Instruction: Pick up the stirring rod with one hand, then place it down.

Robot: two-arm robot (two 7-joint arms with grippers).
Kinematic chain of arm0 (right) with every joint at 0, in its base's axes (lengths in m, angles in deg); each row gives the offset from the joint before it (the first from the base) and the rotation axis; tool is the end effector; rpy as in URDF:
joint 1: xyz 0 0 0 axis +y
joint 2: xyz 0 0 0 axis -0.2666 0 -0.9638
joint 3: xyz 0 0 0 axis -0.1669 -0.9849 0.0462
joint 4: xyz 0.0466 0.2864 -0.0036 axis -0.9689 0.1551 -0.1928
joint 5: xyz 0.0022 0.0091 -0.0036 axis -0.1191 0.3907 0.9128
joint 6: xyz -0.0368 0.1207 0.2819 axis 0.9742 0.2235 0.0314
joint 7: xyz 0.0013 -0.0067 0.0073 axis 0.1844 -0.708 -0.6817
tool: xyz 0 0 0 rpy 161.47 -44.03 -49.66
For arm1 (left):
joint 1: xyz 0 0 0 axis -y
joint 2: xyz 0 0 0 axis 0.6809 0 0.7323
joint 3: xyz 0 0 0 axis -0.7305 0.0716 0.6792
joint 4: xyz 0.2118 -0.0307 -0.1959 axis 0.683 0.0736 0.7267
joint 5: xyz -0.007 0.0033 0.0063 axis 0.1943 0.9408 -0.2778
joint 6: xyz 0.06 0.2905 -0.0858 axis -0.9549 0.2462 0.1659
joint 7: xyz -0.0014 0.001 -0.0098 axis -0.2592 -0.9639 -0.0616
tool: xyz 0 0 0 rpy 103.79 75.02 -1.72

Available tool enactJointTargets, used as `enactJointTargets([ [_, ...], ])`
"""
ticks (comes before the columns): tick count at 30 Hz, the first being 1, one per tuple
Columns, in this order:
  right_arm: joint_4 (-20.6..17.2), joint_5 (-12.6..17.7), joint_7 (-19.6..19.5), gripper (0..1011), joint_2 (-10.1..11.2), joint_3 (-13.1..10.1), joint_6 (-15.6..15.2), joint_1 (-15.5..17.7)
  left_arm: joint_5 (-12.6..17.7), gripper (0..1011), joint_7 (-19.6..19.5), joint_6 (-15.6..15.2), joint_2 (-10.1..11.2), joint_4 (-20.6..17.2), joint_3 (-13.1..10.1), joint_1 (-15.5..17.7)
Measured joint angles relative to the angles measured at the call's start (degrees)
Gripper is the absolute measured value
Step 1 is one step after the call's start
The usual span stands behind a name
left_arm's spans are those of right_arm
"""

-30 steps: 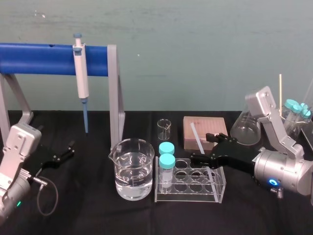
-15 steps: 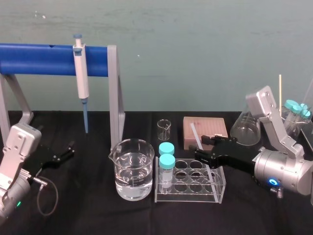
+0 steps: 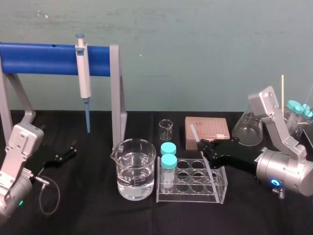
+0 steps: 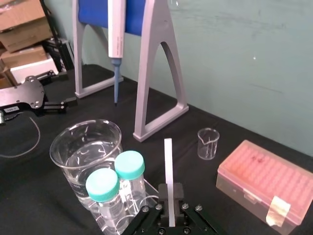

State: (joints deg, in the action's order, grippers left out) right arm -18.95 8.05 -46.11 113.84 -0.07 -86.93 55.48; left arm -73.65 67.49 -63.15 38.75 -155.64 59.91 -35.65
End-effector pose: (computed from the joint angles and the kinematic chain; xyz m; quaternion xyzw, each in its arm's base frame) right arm 0.3861 -0.0461 -0.2189 -0.1378 0.0642 -0.3890 0.9086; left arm 0.3581 0.0828 -0.3021 0.1414 -0.1324 0.5800 0.7912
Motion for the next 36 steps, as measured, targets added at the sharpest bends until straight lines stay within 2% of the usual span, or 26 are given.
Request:
enactJointTargets([
  [4,0.0,-1.6,-0.1,45,-0.3,-0.2,3.7,1.1,0.0,1000,0.0,0.0,0.0,0.0,0.0,0.0],
  [12,-0.1,-7.1,-2.3,45,-1.2,-0.9,13.3,4.2,0.0,1000,0.0,0.0,0.0,0.0,0.0,0.0],
  [14,-0.1,-7.6,-2.6,45,-1.4,-1.2,15.0,4.9,0.0,1000,0.0,0.0,0.0,0.0,0.0,0.0],
  [17,0.3,-7.5,-2.1,45,-2.1,-2.2,19.0,6.2,0.0,1000,0.0,0.0,0.0,0.0,0.0,0.0],
  [18,0.7,-7.2,-1.4,45,-2.5,-2.7,21.2,6.9,0.0,1000,0.0,0.0,0.0,0.0,0.0,0.0],
  [20,0.8,-7.1,-1.0,45,-2.7,-2.9,22.3,7.2,0.0,1000,0.0,0.0,0.0,0.0,0.0,0.0],
  [22,1.4,-6.6,0.1,45,-3.4,-3.7,26.3,8.3,0.0,1000,0.0,0.0,0.0,0.0,0.0,0.0],
  [25,1.7,-6.6,0.5,45,-3.8,-4.4,28.9,9.2,0.0,1000,0.0,0.0,0.0,0.0,0.0,0.0],
  [27,1.9,-7.0,0.6,45,-4.3,-5.3,31.7,10.1,0.0,1000,0.0,0.0,0.0,0.0,0.0,0.0],
  [36,2.1,-7.4,1.0,45,-5.7,-7.2,35.9,11.8,0.0,1000,0.0,0.0,0.0,0.0,0.0,0.0],
])
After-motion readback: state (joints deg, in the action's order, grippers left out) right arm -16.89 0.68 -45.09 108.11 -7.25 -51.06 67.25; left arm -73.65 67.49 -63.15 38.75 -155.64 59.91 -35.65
